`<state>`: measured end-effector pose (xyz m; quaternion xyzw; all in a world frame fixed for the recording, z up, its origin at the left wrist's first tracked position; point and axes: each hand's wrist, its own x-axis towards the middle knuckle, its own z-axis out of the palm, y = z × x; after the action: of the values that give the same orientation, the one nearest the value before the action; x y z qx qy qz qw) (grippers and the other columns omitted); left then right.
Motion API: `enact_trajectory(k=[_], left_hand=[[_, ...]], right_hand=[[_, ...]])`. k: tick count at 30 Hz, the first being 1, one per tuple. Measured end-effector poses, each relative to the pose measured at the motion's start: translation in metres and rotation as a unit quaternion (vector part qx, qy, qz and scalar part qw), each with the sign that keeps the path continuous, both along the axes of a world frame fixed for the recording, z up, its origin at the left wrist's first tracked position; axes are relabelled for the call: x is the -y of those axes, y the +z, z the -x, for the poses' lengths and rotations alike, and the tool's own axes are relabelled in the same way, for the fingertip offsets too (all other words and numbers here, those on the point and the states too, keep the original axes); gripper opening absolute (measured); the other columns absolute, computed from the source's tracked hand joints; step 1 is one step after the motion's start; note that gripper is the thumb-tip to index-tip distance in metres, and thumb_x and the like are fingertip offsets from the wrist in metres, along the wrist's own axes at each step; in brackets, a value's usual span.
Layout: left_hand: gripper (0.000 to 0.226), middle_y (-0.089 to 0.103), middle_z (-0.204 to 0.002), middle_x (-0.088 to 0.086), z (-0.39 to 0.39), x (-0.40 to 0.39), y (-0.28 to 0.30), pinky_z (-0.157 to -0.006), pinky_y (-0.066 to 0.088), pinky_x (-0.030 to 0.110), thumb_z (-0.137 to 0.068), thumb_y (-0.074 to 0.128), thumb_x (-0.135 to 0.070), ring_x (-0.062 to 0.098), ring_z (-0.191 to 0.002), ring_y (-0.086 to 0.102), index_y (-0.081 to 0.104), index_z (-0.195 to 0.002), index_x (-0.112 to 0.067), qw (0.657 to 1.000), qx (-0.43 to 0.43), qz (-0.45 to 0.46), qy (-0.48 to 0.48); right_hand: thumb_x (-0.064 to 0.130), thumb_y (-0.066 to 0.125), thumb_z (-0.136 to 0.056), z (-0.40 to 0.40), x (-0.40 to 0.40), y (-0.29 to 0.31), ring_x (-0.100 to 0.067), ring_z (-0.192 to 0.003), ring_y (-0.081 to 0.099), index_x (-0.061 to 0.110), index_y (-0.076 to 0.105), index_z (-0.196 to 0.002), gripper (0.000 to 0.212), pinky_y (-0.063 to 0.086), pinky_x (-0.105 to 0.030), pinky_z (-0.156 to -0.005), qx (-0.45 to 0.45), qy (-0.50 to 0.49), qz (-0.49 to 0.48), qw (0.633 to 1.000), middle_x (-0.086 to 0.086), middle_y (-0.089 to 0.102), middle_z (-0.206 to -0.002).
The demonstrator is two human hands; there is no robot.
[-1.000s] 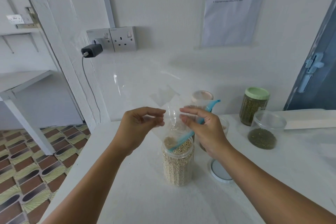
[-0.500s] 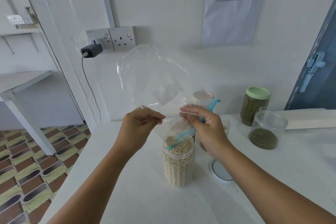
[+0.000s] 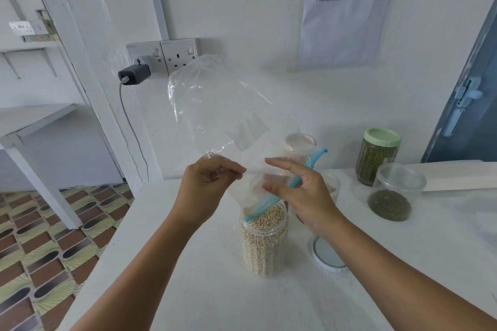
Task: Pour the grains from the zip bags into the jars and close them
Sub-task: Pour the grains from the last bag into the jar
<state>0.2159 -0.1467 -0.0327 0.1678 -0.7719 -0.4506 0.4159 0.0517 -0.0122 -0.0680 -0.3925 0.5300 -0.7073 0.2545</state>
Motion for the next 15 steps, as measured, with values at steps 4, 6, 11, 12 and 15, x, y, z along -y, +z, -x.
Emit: enact_trajectory(k=[4, 6, 11, 12, 15], left_hand=[[0.024, 0.074, -0.098, 0.001, -0.002, -0.001, -0.005, -0.089, 0.056, 0.027, -0.091, 0.077, -0.003, 0.016, -0.097, 0.072, 0.084, -0.096, -0.026, 0.999, 0.024, -0.016, -0.045], [0.029, 0.072, -0.111, -0.002, -0.007, -0.001, -0.007, -0.095, 0.058, 0.03, -0.09, 0.078, -0.01, 0.017, -0.103, 0.074, 0.081, -0.114, -0.026, 0.993, 0.056, -0.046, -0.089], [0.039, 0.073, -0.11, -0.006, -0.009, 0.004, -0.015, -0.097, 0.058, 0.035, -0.092, 0.077, -0.011, 0.023, -0.095, 0.075, 0.076, -0.124, -0.035, 0.989, 0.119, -0.019, -0.086], [0.038, 0.073, -0.105, -0.002, -0.007, 0.004, -0.017, -0.097, 0.058, 0.036, -0.092, 0.077, -0.011, 0.023, -0.094, 0.074, 0.078, -0.121, -0.036, 0.99, 0.114, -0.017, -0.08], [0.034, 0.068, -0.092, 0.003, -0.001, 0.004, -0.019, -0.095, 0.059, 0.035, -0.091, 0.079, -0.01, 0.018, -0.089, 0.071, 0.081, -0.114, -0.034, 0.992, 0.099, -0.013, -0.075]], right_hand=[[0.008, 0.081, -0.087, 0.001, 0.002, -0.003, -0.018, -0.109, 0.074, 0.034, 0.08, -0.113, 0.037, 0.059, -0.041, -0.1, -0.008, -0.015, -0.009, 1.0, -0.005, 0.07, -0.129], [0.008, 0.081, -0.088, 0.001, 0.002, -0.003, -0.017, -0.108, 0.074, 0.036, 0.081, -0.11, 0.035, 0.059, -0.04, -0.099, -0.004, -0.024, -0.004, 1.0, -0.002, 0.074, -0.122], [0.005, 0.08, -0.088, 0.002, 0.004, -0.002, -0.012, -0.107, 0.072, 0.03, 0.081, -0.109, 0.033, 0.06, -0.034, -0.096, -0.001, -0.041, 0.006, 0.999, 0.014, 0.075, -0.111], [0.005, 0.08, -0.088, 0.001, 0.005, -0.001, -0.014, -0.106, 0.073, 0.03, 0.081, -0.11, 0.034, 0.06, -0.033, -0.095, -0.007, -0.04, 0.006, 0.999, 0.01, 0.076, -0.111], [0.006, 0.082, -0.086, 0.0, 0.007, 0.0, -0.018, -0.107, 0.074, 0.035, 0.081, -0.108, 0.036, 0.06, -0.029, -0.091, -0.015, -0.037, 0.009, 0.999, -0.004, 0.074, -0.118]])
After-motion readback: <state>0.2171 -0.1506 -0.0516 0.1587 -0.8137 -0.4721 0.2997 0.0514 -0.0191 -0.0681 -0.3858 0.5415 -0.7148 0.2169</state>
